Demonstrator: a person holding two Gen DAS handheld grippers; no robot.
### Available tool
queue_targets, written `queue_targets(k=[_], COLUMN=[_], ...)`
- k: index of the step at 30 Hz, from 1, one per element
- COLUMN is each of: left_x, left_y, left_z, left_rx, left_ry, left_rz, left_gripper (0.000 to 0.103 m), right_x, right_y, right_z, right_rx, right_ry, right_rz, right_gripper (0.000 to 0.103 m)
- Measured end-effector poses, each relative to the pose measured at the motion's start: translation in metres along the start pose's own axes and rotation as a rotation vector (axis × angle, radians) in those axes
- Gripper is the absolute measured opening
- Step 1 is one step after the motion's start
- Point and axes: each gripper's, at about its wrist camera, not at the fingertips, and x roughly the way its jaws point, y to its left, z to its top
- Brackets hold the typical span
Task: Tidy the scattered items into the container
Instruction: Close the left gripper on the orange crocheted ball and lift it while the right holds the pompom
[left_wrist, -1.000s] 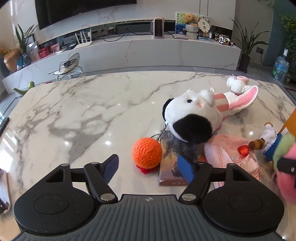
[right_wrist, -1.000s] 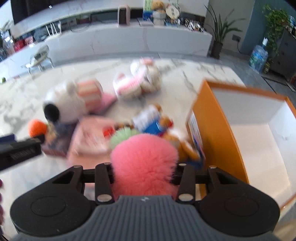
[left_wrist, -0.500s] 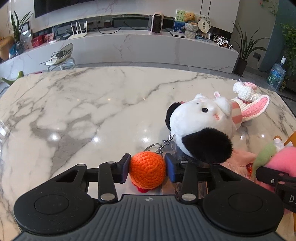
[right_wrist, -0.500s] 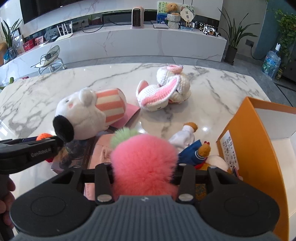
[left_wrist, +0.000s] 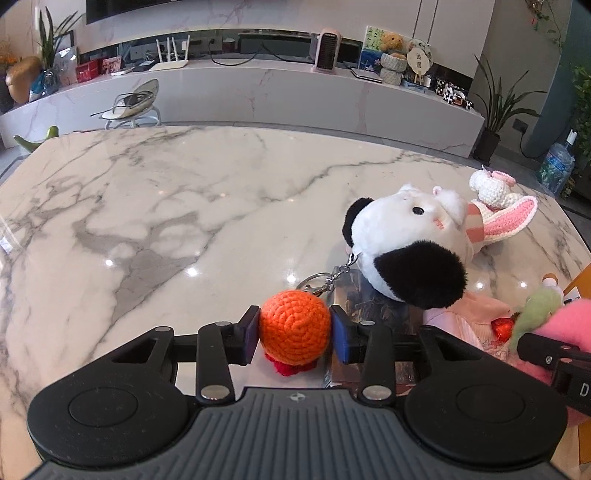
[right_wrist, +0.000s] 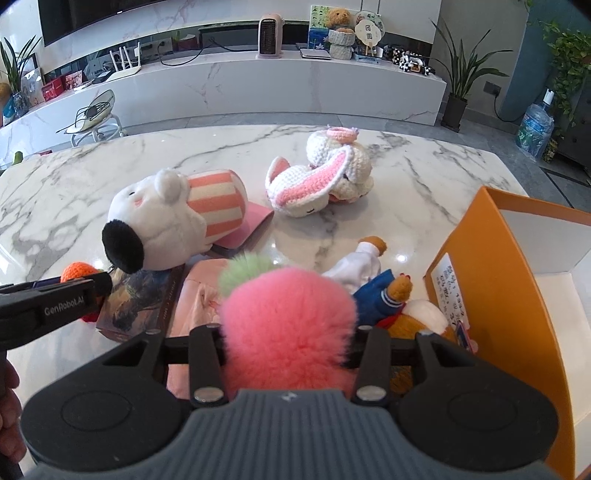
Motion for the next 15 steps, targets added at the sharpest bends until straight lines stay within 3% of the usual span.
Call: queue_targets(k=[5, 9, 12, 15], left_x=[-0.032, -0.063, -0.080, -0.094], left_y=[-0.003, -0.013, -0.024, -0.033], left_z=[0.000, 0.000, -0.005, -0.013], left_rx=[0.008, 0.032, 0.056, 0.078], left_ry=[-0.051, -0.086, -0.097, -0.096], left_rz=[0.018, 0.021, 0.019, 0.014], left_gripper=[0.046, 0.046, 0.046, 0.046], right_x=[-0.015, -0.036, -0.054, -0.061], right_y=[-0.006, -0.011, -0.015, -0.023], right_z=[-0.003, -0.005, -0.007, -0.015], right_rx=[0.011, 0.023, 0.029, 0.049], right_ry=[-0.027, -0.064, -0.102, -0.082], right_rz=[-0.013, -0.006, 0.000, 0.018], right_gripper=[0.045, 0.029, 0.029, 0.029])
